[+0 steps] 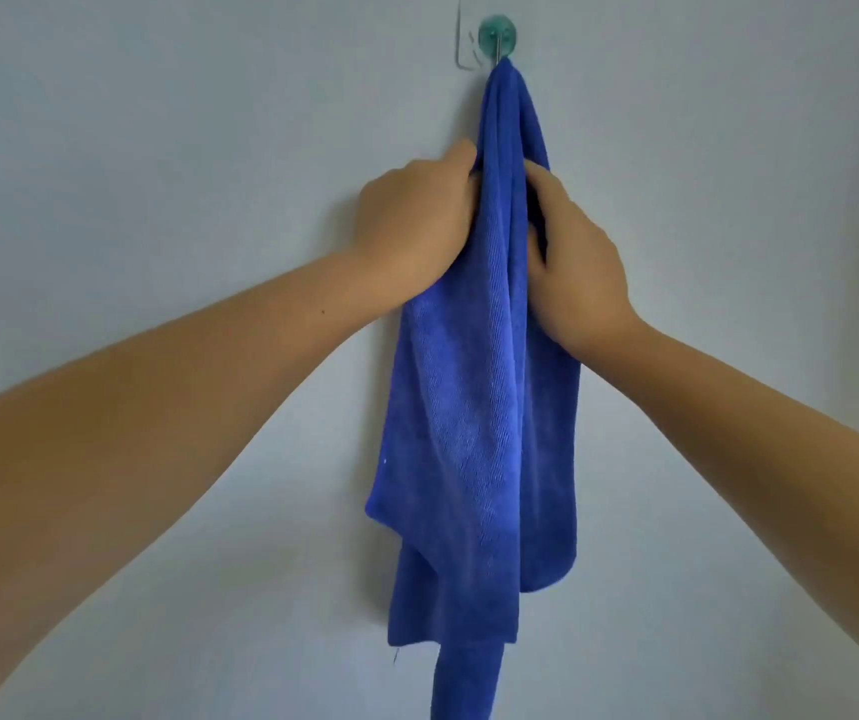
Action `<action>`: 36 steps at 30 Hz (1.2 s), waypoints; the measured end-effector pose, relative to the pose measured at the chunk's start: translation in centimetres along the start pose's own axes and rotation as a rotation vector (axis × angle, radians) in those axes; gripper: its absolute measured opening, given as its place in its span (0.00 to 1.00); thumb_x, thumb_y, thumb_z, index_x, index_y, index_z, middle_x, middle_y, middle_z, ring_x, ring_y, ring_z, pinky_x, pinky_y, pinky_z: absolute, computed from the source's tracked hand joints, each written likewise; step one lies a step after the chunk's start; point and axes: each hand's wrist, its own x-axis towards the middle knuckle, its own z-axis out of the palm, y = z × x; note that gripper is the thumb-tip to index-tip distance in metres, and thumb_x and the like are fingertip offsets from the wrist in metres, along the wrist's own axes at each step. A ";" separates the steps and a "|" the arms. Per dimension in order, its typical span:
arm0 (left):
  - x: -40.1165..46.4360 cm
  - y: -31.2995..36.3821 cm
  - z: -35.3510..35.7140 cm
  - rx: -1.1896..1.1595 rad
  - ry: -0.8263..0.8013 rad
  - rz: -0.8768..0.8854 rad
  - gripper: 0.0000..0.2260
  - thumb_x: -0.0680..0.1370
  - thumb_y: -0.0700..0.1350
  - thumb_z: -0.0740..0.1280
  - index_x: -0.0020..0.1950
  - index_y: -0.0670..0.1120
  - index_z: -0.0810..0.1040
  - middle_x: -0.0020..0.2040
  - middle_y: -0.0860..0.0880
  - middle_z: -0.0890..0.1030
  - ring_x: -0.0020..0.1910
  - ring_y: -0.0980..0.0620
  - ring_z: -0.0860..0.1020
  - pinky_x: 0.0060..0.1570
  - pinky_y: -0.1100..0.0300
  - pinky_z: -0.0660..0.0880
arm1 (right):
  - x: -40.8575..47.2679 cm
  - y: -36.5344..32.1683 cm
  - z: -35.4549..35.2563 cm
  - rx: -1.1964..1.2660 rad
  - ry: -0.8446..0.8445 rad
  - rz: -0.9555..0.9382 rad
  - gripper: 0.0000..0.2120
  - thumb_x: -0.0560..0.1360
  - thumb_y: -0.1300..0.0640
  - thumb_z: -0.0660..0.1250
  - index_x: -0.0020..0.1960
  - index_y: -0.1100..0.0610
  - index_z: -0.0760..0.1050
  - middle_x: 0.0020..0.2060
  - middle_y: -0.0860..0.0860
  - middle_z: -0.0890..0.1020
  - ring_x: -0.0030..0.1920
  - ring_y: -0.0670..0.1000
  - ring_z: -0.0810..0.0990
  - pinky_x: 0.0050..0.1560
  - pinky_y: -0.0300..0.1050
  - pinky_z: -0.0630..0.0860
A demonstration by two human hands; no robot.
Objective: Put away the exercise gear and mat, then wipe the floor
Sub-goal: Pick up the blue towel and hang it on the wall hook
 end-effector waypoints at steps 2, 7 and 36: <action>-3.5 -0.5 0.8 -0.151 -0.023 -0.002 0.11 0.82 0.48 0.53 0.55 0.42 0.69 0.36 0.50 0.70 0.34 0.45 0.67 0.35 0.56 0.59 | -3.5 0.5 0.5 0.069 -0.003 0.030 0.22 0.80 0.54 0.56 0.74 0.48 0.60 0.62 0.47 0.73 0.55 0.41 0.71 0.54 0.36 0.70; -14.1 -1.5 2.3 -0.463 -0.083 -0.150 0.11 0.81 0.48 0.57 0.60 0.45 0.69 0.37 0.57 0.72 0.35 0.52 0.72 0.37 0.56 0.70 | -13.9 1.4 2.6 0.115 -0.010 0.112 0.26 0.79 0.57 0.58 0.75 0.55 0.56 0.67 0.54 0.64 0.65 0.46 0.64 0.67 0.30 0.58; -70.9 14.4 -16.8 0.586 -0.989 -0.943 0.23 0.74 0.46 0.69 0.69 0.46 0.72 0.62 0.39 0.76 0.60 0.39 0.75 0.60 0.37 0.69 | -62.0 -7.1 0.7 0.065 -1.419 -0.243 0.24 0.80 0.50 0.55 0.76 0.52 0.59 0.75 0.55 0.60 0.76 0.55 0.57 0.72 0.63 0.54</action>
